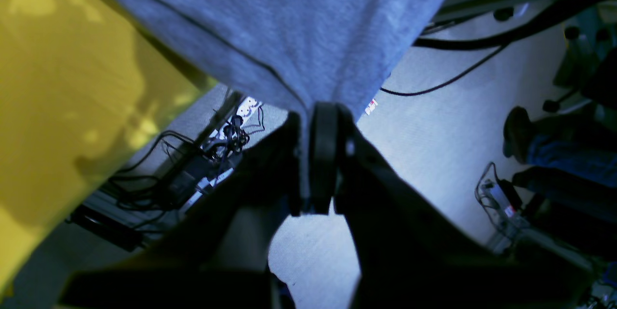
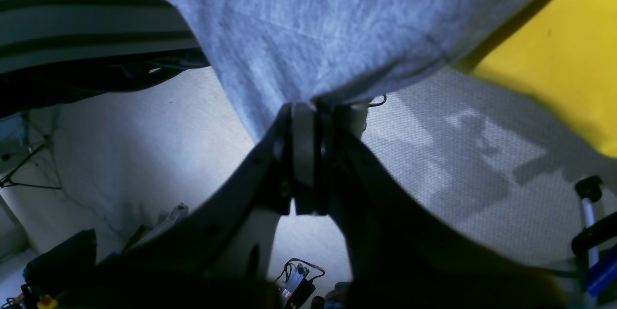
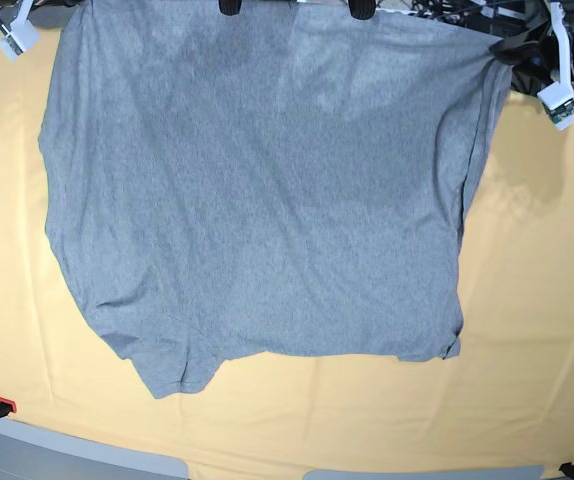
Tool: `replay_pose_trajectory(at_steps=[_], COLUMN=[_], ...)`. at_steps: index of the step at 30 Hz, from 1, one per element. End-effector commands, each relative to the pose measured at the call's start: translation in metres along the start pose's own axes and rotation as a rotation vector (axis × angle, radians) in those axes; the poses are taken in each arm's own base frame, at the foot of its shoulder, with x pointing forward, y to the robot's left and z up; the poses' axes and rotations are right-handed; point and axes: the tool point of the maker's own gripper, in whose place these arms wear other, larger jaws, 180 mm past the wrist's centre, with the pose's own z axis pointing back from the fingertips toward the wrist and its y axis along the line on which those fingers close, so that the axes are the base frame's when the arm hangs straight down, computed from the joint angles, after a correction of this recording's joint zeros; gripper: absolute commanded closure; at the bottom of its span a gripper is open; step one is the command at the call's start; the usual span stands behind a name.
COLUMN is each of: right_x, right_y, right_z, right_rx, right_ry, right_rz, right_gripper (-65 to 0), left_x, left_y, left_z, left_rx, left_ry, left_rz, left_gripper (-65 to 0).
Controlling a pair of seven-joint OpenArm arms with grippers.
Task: Layout the t-shirt on the table in an organized manner, then fold the t-shirt properly
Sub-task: 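Release the t-shirt with both grippers and raise them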
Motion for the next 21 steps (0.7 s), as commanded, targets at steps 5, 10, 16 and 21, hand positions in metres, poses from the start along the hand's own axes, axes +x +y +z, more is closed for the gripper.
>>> replay_pose_trajectory(at_steps=[5,10,16,21], right_x=[-0.005,-0.0057,-0.0058,-0.0029], right_y=[-0.002,0.0006,0.0005,0.0033], right_z=[0.0039,0.0041,0.0041,0.0041], right_rx=[-0.021,-0.01,-0.01,0.006], right_ry=[0.032,0.03,0.031,0.015], right_rz=[0.02,0.015,0.016,0.014], right_gripper=[0.0,0.0,-21.1,-34.3], left_x=[0.0019,0.0033,0.0072,0.0061], left_y=[0.0029,0.0015,-0.0027,0.0007], left_z=[0.0036,0.0036,0.0036,0.0049], left_rx=[0.018,0.011,-0.012,0.006], left_ry=[0.013,0.005,-0.017,-0.009], left_rz=[-0.029,-0.028,-0.024,-0.027], left_gripper=[0.0,0.0,-30.9,-41.6])
